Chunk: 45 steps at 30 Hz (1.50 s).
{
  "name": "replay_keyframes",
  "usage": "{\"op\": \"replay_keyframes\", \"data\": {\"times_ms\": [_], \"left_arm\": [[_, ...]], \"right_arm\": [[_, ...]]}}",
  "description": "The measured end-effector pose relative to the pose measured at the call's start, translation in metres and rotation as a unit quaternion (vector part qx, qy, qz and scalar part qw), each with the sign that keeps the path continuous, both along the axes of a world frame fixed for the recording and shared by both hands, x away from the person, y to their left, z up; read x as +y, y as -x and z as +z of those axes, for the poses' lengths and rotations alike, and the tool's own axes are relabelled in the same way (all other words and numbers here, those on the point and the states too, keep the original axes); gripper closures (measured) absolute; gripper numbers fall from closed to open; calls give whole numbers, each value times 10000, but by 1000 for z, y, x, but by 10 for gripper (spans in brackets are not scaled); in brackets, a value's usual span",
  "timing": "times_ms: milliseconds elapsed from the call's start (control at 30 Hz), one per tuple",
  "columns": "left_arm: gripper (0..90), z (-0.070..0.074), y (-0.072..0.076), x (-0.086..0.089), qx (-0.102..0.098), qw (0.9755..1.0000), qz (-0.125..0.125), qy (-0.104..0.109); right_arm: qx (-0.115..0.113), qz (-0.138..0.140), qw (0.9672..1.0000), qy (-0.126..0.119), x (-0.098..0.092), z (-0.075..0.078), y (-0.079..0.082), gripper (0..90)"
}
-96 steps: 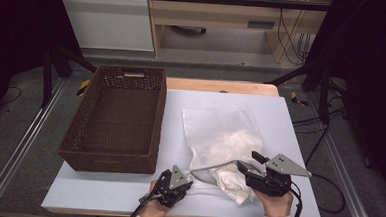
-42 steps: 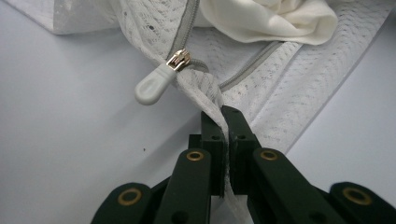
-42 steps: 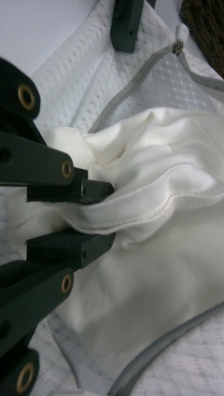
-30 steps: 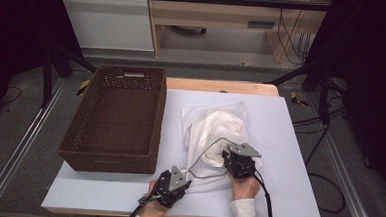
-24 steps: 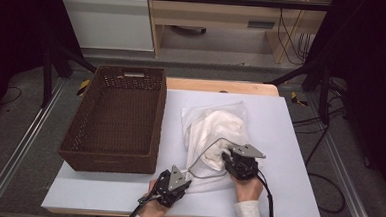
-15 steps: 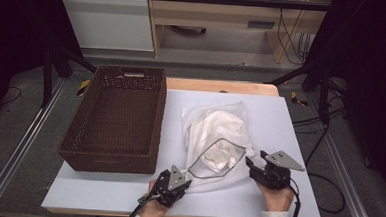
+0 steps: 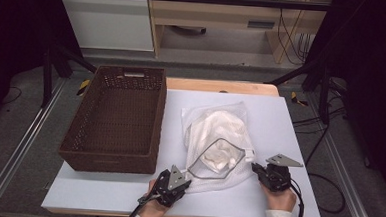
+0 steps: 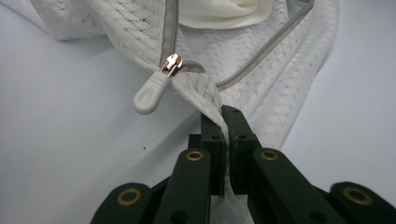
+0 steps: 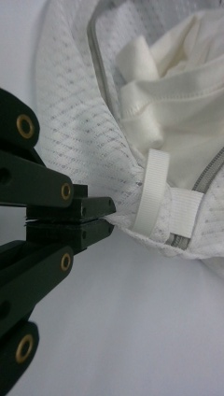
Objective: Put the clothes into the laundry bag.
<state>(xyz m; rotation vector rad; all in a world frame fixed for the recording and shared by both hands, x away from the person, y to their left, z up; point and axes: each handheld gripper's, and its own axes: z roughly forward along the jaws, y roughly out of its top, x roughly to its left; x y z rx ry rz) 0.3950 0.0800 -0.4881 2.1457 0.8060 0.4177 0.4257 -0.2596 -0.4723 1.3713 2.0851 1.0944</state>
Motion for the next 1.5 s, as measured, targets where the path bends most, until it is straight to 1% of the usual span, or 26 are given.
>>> {"op": "replay_keyframes", "data": {"times_ms": [67,167,200,233,300,400,467,500,633,667,700,733,800,867,967,1000,1033,1067,1133,1167,1200,1233,1267,1400,1467,1500], "left_arm": [[870,0,0,0,9,10000,3,8],[870,0,0,1,8,10000,43,22],[870,0,-1,1,29,10000,44,34],[870,0,-1,1,43,10000,52,51],[869,0,-1,1,46,9999,66,60],[867,0,-1,1,24,10000,69,34],[865,0,-1,1,19,10000,75,32],[863,0,-1,1,21,10000,77,37],[862,0,-1,1,12,10000,78,27],[862,0,-1,1,12,10000,78,27],[862,0,-1,1,7,10000,80,25],[862,0,-1,1,7,10000,80,25],[863,0,-1,1,7,10000,84,27],[863,0,-1,1,12,10000,85,31],[863,0,0,1,5,10000,86,25],[863,0,0,1,5,10000,86,25],[863,0,-1,1,9,10000,85,26],[863,0,-1,1,11,10000,86,28],[863,0,0,1,4,10000,85,22],[863,0,0,1,-1,10000,86,17],[863,0,0,1,0,10000,87,17],[864,0,0,1,6,10000,85,21],[864,0,0,1,7,10000,86,21],[869,0,0,0,-16,10000,83,-7],[874,0,0,0,-11,10000,76,-15],[874,1,1,0,-21,10000,56,-26]], "right_arm": [[1,-59,10000,-21,-5,2,9,898],[31,-106,9998,175,-9,3,18,897],[202,-195,9993,258,-14,0,27,897],[202,-195,9993,258,-14,0,27,897],[451,-260,9982,287,-16,-9,35,895],[392,-280,9986,235,-17,-10,36,871],[307,-280,9989,203,-15,-10,35,762],[208,-181,9994,192,-15,-10,35,709],[-444,-68,9990,87,-6,6,39,468],[-444,-68,9990,87,-6,6,39,468],[-647,37,9979,8,2,18,39,440],[-647,37,9979,8,2,18,39,440],[-775,370,9962,-163,19,31,36,399],[-761,469,9958,-175,26,34,33,397],[-656,799,9944,-230,59,34,16,422],[-656,799,9944,-230,59,34,16,422],[-500,916,9944,-187,75,26,8,484],[-500,916,9944,-187,75,26,8,484],[-339,1098,9933,-115,92,14,-2,613],[-339,1098,9933,-115,92,14,-2,613],[-226,1095,9937,-45,101,7,-8,651],[-183,1067,9941,-7,104,3,-11,722],[-183,1067,9941,-7,104,3,-11,722],[-35,915,9958,91,113,-10,-24,900],[-104,668,9975,222,120,-14,-35,900],[-104,668,9975,222,120,-14,-35,900]]}}
